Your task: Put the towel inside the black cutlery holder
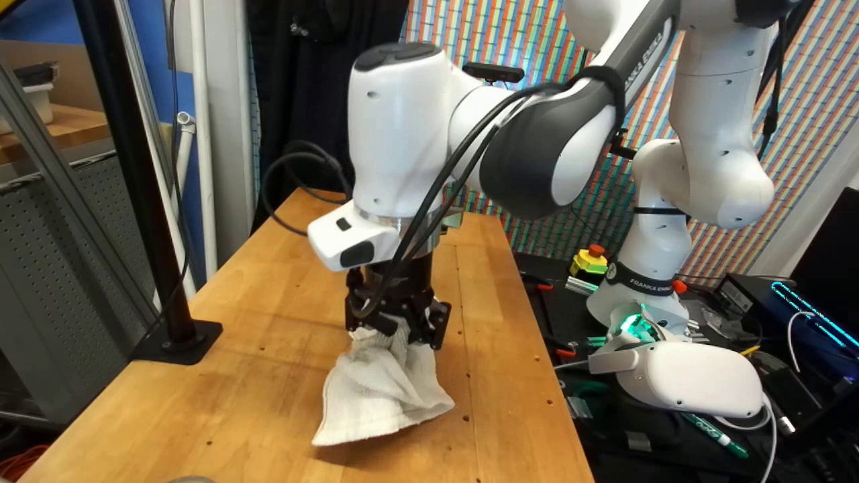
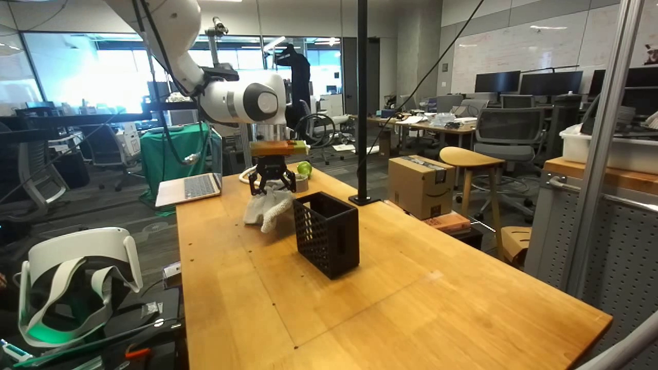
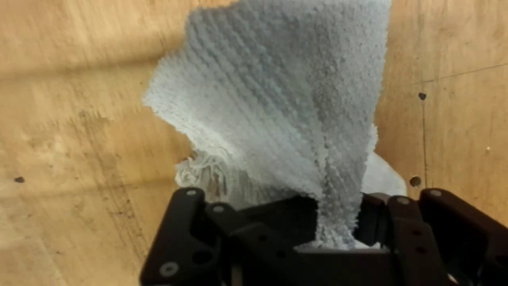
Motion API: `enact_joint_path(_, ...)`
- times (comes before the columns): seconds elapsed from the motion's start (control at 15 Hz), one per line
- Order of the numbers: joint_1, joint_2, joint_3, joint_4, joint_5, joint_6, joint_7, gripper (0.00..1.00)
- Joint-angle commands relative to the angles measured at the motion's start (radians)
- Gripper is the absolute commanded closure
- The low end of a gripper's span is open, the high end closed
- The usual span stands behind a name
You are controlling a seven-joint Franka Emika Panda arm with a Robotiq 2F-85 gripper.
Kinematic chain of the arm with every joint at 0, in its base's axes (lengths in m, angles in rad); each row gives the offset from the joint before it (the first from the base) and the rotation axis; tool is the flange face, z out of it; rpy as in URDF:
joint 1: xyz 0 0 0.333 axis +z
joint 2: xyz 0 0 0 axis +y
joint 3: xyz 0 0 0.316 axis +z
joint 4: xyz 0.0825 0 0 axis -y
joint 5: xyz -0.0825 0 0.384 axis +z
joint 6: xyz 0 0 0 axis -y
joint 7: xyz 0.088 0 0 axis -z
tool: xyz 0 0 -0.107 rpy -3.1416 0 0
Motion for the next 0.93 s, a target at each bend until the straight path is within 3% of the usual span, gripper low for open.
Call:
enact_joint_path(0.0, -0.01, -0.235, -0.007, -0.143, -0.01, -0.005, 0.107, 0.96)
enact_joint_path(0.33, -0.031, -0.413, -0.042, -0.216, 0.029, 0.006, 0.277, 0.97)
enact_joint_path(0.87, -0.097, -0.453, -0.146, -0.225, 0.106, -0.011, 0.487, 0.97)
